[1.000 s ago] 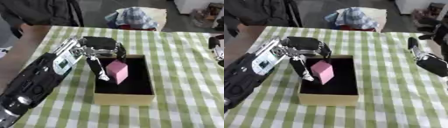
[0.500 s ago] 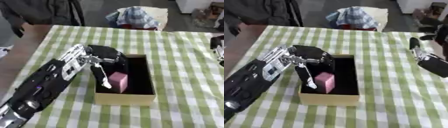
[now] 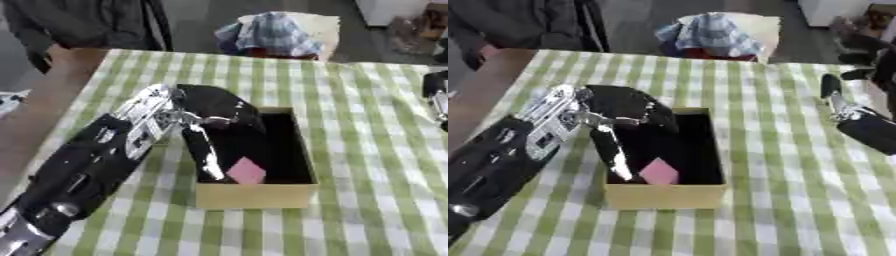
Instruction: Pick up objects on the table and place them in the box.
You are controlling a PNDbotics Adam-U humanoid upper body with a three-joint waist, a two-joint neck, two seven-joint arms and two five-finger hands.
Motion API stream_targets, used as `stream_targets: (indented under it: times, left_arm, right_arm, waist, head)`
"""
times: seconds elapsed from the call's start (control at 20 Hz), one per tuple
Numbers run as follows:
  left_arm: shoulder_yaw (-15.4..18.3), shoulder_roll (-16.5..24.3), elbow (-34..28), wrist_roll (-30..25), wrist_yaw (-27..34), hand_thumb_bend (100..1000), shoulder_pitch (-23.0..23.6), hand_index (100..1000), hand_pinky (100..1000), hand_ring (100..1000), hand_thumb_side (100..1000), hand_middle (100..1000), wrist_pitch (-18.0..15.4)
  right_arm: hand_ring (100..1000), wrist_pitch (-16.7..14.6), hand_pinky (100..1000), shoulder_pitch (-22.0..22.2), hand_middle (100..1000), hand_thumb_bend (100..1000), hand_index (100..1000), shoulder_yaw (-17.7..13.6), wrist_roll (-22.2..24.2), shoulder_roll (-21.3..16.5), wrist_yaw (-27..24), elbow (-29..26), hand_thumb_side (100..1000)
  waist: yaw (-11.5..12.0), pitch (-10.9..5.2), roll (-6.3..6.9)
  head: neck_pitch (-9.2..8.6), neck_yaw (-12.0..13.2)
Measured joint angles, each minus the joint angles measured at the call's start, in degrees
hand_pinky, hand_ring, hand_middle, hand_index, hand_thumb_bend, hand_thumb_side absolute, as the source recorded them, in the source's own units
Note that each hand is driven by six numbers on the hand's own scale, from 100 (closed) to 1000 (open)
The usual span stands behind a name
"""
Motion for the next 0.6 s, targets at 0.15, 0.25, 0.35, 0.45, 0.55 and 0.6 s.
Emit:
stream_targets:
  times: [0.15,0.25,0.35,0.45,0.55,0.6]
  left_arm:
    - [1.4,1.6,-3.9,0.5,2.2,801,0.8,888,837,810,705,776,0.5]
    - [3.2,3.1,-6.9,1.2,5.0,693,2.0,861,825,782,683,736,1.7]
    - [5.8,4.6,-10.2,2.7,9.0,531,3.7,838,812,753,691,698,3.7]
    - [8.7,6.2,-13.8,5.2,14.5,454,5.9,831,801,735,672,682,6.5]
    - [11.8,7.3,-17.5,8.3,21.0,388,8.5,825,792,716,678,679,9.7]
    - [13.2,7.8,-19.2,9.9,24.0,319,9.9,820,791,712,688,664,11.3]
  right_arm:
    - [815,0.0,712,0.0,845,167,922,0.0,0.0,0.0,0.0,0.0,438]
    - [815,0.0,712,0.1,845,166,922,-0.1,0.0,0.0,0.0,0.0,438]
    - [815,-0.1,712,0.3,845,164,922,-0.3,-0.1,0.0,0.0,0.0,438]
    - [815,-0.1,712,0.5,844,163,922,-0.3,-0.2,0.0,0.0,0.0,438]
    - [815,-0.1,712,0.5,844,198,922,-0.4,-0.2,0.0,0.0,0.0,417]
    - [815,-0.1,712,0.5,844,160,921,-0.4,-0.2,0.0,0.0,0.0,438]
  waist:
    - [0.3,-0.01,0.02]
    - [0.4,-0.01,0.01]
    - [0.8,-0.01,0.0]
    - [1.1,-0.02,-0.01]
    - [1.3,-0.02,-0.01]
    - [1.4,-0.02,-0.01]
  head:
    - [0.01,0.0]
    - [0.01,-0.2]
    - [0.01,-0.5]
    - [0.01,-0.7]
    - [0.01,-0.9]
    - [0.01,-1.0]
